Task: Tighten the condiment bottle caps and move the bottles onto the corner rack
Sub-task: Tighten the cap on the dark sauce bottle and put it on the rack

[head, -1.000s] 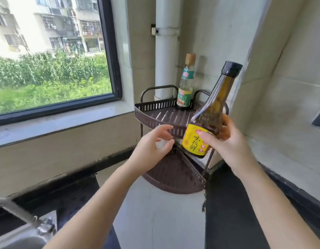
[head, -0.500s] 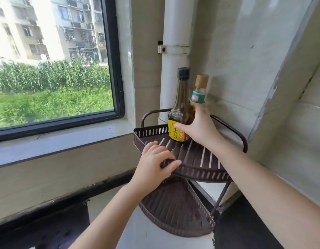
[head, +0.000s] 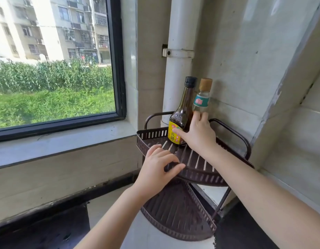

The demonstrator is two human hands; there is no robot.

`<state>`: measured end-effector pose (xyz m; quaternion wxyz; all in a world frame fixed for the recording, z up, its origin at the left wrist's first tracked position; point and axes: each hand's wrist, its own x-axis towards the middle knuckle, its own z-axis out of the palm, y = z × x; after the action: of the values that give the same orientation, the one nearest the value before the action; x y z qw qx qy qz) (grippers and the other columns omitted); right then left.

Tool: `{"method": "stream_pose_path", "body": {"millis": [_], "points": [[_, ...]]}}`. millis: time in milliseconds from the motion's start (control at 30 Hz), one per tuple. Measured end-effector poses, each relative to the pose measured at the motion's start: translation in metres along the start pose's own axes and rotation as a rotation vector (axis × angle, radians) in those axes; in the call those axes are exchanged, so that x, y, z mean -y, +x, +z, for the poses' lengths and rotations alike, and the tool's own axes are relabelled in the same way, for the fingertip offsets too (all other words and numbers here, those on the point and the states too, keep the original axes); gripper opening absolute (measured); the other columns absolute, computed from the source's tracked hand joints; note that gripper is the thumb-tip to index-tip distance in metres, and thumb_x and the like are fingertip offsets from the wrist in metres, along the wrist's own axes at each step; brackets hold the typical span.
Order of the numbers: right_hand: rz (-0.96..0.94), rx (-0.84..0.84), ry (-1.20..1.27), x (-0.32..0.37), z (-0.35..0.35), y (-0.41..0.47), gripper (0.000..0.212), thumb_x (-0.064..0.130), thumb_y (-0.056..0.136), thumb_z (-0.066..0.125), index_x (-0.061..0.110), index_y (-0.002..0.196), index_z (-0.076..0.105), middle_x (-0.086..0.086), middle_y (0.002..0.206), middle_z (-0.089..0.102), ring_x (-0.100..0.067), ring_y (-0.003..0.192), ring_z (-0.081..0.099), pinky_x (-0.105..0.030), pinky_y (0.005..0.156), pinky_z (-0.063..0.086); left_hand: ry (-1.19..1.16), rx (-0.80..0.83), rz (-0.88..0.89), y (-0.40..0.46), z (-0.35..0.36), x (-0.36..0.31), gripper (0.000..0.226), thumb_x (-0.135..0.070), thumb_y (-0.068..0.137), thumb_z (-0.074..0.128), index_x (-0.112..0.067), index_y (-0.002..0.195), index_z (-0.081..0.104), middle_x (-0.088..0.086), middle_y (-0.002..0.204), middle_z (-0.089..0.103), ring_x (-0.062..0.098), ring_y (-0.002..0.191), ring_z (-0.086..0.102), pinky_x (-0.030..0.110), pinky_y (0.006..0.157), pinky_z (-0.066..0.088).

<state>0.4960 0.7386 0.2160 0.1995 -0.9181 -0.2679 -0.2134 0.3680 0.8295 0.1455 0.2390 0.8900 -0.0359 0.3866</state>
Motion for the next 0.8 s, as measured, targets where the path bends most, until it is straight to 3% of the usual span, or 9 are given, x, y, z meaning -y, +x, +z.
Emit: {"method": "stream_pose_path", "body": {"millis": [100,200,267,367,500,600,700,800], "points": [[0.018,0.055,0.082,-0.003,-0.004,-0.002,0.094,0.058,0.074,0.063,0.01,0.141,0.018,-0.019,0.132,0.036,-0.039,0.117,0.048,-0.044,0.083,0.048,0.004,0.004,-0.004,0.002,-0.002,-0.001,0.033,-0.048,0.082,0.052,-0.018,0.074,0.066,-0.014,0.066,0.053,0.001,0.071,0.04,0.024,0.106,0.024],[0.029,0.055,0.236,-0.008,-0.021,-0.01,0.09,0.052,0.078,0.062,0.018,0.145,0.012,-0.021,0.13,0.041,-0.039,0.111,0.052,-0.045,0.085,0.047,0.014,0.078,-0.031,0.006,-0.01,-0.007,0.037,-0.049,0.081,0.05,-0.016,0.079,0.066,-0.004,0.072,0.064,0.012,0.075,0.051,0.031,0.103,0.032],[-0.01,0.046,0.36,-0.01,-0.039,-0.024,0.075,0.043,0.082,0.061,0.021,0.142,0.022,-0.017,0.126,0.046,-0.032,0.1,0.059,-0.043,0.087,0.049,-0.002,0.099,-0.038,0.004,-0.02,-0.016,0.033,-0.045,0.081,0.052,-0.017,0.092,0.065,-0.002,0.088,0.066,0.017,0.087,0.054,0.03,0.096,0.037],[-0.051,0.032,0.582,-0.016,-0.062,-0.065,0.05,0.032,0.086,0.059,0.022,0.132,0.041,-0.004,0.116,0.05,-0.01,0.085,0.059,-0.042,0.082,0.055,-0.083,0.057,-0.079,-0.014,-0.035,-0.033,0.03,-0.028,0.085,0.061,-0.019,0.113,0.059,-0.003,0.109,0.061,0.011,0.105,0.05,0.02,0.094,0.035],[0.02,0.077,0.825,-0.031,-0.069,-0.155,0.024,0.027,0.088,0.056,0.032,0.112,0.054,0.011,0.099,0.057,-0.01,0.088,0.061,-0.039,0.073,0.058,-0.224,0.148,-0.198,-0.074,-0.047,-0.045,0.037,-0.019,0.085,0.061,-0.023,0.12,0.052,-0.006,0.105,0.059,0.003,0.099,0.055,0.014,0.09,0.042],[0.179,0.237,0.868,-0.038,-0.049,-0.23,0.023,0.022,0.09,0.056,0.029,0.111,0.055,0.007,0.098,0.06,-0.009,0.088,0.063,-0.022,0.062,0.056,-0.285,0.287,-0.331,-0.134,-0.046,-0.048,0.041,-0.016,0.086,0.061,-0.035,0.118,0.045,-0.012,0.1,0.058,0.004,0.091,0.058,0.017,0.084,0.048],[0.331,0.367,0.789,-0.04,-0.023,-0.302,0.028,0.023,0.089,0.057,0.028,0.116,0.053,0.003,0.102,0.061,-0.006,0.086,0.061,-0.015,0.071,0.05,-0.333,0.424,-0.449,-0.194,-0.042,-0.056,0.043,-0.017,0.087,0.059,-0.044,0.114,0.039,-0.014,0.098,0.056,0.001,0.09,0.056,0.01,0.079,0.046],[0.46,0.49,0.723,-0.031,-0.015,-0.361,0.037,0.027,0.091,0.054,0.025,0.126,0.045,0.006,0.106,0.057,-0.004,0.092,0.057,-0.01,0.072,0.045,-0.387,0.529,-0.562,-0.249,-0.041,-0.066,0.043,-0.017,0.088,0.058,-0.039,0.119,0.038,-0.011,0.097,0.056,0.003,0.088,0.056,0.009,0.075,0.045]]}}
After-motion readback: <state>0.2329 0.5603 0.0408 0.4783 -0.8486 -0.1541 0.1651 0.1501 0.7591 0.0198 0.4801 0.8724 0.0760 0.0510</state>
